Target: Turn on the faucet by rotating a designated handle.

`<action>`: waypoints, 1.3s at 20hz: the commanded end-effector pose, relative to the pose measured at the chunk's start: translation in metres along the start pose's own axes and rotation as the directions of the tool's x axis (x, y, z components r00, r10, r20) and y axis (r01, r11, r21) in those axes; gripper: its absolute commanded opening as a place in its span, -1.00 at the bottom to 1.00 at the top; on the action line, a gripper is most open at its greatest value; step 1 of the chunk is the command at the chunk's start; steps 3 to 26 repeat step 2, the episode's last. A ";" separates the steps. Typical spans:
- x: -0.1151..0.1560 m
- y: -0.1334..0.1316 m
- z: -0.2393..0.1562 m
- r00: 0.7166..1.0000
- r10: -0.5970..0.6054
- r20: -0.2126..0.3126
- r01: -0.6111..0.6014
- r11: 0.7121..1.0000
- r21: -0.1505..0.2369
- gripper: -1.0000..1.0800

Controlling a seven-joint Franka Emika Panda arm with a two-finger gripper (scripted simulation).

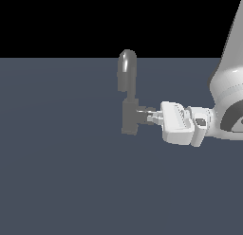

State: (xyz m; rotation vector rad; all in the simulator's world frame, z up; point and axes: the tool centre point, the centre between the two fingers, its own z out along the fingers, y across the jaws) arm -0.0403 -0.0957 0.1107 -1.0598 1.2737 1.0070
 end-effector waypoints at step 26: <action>0.036 0.019 -0.001 0.999 0.048 -0.007 -0.048 0.999 0.005 -1.00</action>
